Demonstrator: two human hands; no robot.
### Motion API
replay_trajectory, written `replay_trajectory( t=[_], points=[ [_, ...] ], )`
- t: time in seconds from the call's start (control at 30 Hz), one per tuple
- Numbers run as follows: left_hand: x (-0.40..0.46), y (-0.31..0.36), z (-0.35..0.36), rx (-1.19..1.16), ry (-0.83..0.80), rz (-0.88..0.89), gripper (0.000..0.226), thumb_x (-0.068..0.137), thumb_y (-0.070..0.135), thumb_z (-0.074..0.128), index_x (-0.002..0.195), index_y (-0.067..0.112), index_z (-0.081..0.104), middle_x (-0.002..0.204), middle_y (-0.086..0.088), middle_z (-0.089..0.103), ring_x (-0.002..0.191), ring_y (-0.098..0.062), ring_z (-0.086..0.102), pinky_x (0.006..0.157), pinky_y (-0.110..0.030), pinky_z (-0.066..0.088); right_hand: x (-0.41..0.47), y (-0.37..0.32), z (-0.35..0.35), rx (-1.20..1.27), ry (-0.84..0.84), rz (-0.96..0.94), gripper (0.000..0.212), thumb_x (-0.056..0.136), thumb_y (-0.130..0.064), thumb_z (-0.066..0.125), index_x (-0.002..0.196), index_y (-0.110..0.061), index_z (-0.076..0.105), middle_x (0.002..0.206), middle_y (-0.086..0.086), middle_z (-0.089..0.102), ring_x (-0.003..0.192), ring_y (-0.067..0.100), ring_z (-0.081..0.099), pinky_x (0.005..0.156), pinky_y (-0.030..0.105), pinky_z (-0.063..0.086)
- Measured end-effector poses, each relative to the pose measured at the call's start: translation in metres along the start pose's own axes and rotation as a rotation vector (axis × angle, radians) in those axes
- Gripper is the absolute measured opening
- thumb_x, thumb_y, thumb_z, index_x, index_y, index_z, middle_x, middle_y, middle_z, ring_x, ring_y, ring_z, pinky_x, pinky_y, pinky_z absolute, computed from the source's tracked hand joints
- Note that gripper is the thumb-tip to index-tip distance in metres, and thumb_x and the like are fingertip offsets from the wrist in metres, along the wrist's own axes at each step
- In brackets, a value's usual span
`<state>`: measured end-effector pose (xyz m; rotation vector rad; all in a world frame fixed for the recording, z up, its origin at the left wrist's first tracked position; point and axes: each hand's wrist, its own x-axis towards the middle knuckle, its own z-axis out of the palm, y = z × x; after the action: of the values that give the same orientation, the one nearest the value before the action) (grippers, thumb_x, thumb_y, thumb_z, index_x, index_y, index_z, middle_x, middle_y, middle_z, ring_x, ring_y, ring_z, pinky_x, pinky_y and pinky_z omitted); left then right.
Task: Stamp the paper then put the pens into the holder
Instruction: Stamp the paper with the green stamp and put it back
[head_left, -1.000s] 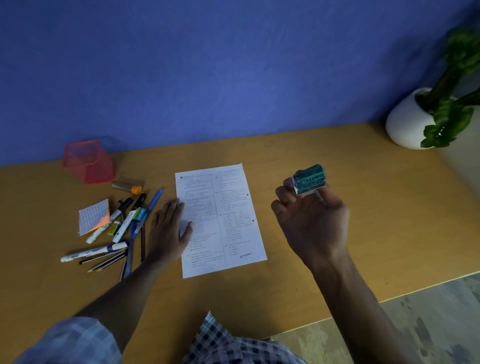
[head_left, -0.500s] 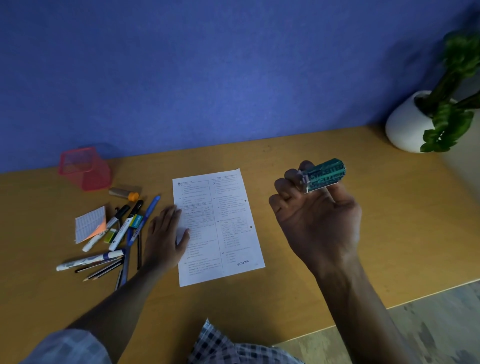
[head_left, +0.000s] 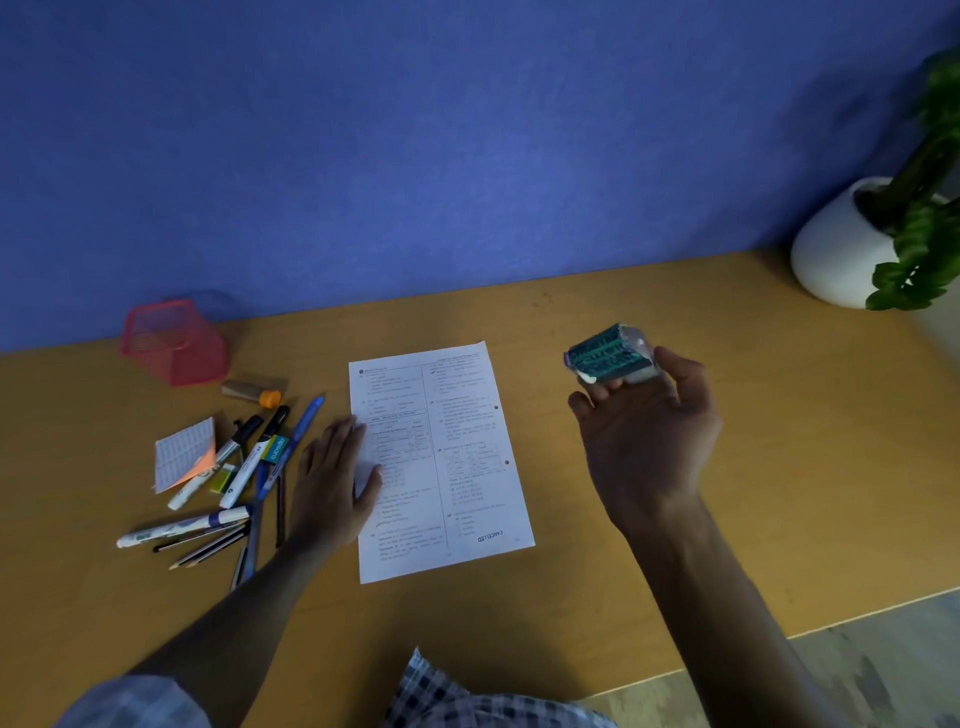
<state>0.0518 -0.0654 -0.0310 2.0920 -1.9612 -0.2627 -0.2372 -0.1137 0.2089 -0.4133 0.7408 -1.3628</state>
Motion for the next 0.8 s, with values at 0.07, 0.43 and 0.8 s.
replay_trajectory(
  t=[0.07,0.43,0.8],
  points=[
    [0.0,-0.001,0.0,-0.002,-0.002,-0.004,0.067,0.093,0.053,0.034,0.146,0.012,0.034,0.156,-0.006,0.031,0.146,-0.021,0.024,0.117,-0.043,0.023,0.009,0.002,-0.005,-0.103,0.065,-0.081,0.028,0.092,-0.022,0.033,0.078,-0.019,0.057,0.065,-0.003,0.045,0.062,0.012,0.039,0.061,0.028,0.028],
    [-0.001,0.001,-0.001,-0.023,-0.007,-0.015,0.066,0.093,0.052,0.036,0.146,0.013,0.035,0.157,-0.006,0.031,0.147,-0.021,0.024,0.116,-0.047,0.027,0.085,0.015,-0.058,-0.893,0.108,-0.506,0.016,0.095,-0.02,0.057,0.102,-0.01,0.068,0.093,-0.002,0.068,0.086,0.01,0.058,0.071,0.029,0.045],
    [0.0,0.001,0.0,-0.009,-0.029,-0.035,0.066,0.093,0.053,0.035,0.147,0.015,0.032,0.158,-0.004,0.027,0.148,-0.019,0.021,0.118,-0.046,0.024,0.198,0.04,-0.12,-1.522,0.274,-0.471,0.034,0.083,-0.031,0.07,0.116,-0.023,0.069,0.109,0.011,0.072,0.099,0.03,0.067,0.075,0.037,0.054]
  ],
)
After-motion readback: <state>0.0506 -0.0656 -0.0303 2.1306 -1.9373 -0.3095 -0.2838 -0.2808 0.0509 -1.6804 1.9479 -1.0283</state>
